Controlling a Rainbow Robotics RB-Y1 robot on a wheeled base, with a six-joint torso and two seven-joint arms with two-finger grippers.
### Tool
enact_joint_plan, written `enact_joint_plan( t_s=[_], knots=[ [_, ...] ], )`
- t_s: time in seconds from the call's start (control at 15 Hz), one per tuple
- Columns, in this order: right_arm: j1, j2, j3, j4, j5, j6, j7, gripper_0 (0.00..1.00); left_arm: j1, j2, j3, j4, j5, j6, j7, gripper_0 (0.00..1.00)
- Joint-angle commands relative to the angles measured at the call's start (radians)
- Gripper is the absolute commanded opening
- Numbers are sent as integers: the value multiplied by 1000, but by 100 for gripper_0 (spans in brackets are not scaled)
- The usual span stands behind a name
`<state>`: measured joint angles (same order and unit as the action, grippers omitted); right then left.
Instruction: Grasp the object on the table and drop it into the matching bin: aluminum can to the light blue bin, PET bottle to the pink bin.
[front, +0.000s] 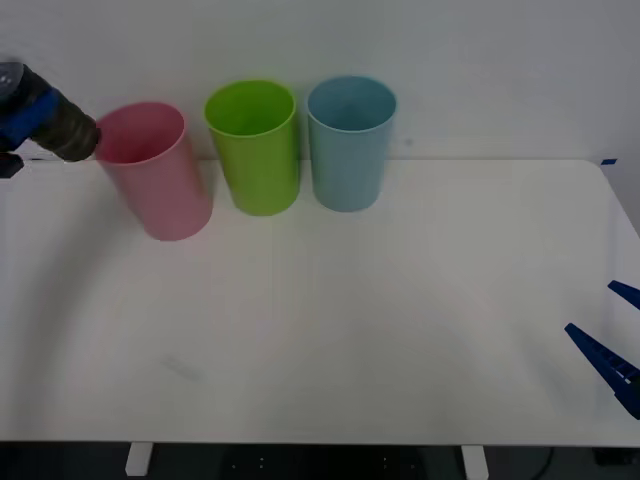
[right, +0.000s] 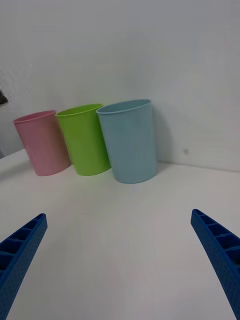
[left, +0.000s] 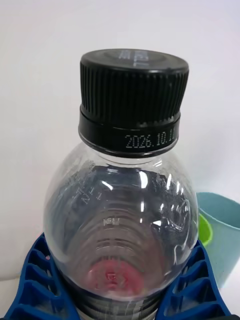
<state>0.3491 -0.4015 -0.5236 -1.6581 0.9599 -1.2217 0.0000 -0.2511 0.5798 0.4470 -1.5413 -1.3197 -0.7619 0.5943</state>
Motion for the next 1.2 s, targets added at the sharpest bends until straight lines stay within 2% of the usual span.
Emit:
enact_joint_plan(
  t_s=[0.07, 0.53, 0.93, 1.0, 1.07, 1.13, 1.2],
  knots=[
    [0, 0, 0, 0, 0, 0, 0, 100, -108, 0, -30, 92, -76, 1, -4, 0],
    [0, 0, 0, 0, 0, 0, 0, 100, -347, 0, -91, 340, -237, 0, -34, 0],
    [0, 0, 0, 0, 0, 0, 0, 100, -355, -2, -105, 346, -245, 1, -44, 0],
    [0, 0, 0, 0, 0, 0, 0, 100, -355, -2, -106, 346, -243, 1, -45, 4],
    [0, 0, 0, 0, 0, 0, 0, 100, -355, -2, -106, 346, -236, 1, -47, 17],
    [0, 0, 0, 0, 0, 0, 0, 100, -355, -2, -106, 346, -231, 1, -47, 61],
    [0, 0, 0, 0, 0, 0, 0, 100, -355, -6, -106, 346, -230, 1, -47, 100]
  ],
)
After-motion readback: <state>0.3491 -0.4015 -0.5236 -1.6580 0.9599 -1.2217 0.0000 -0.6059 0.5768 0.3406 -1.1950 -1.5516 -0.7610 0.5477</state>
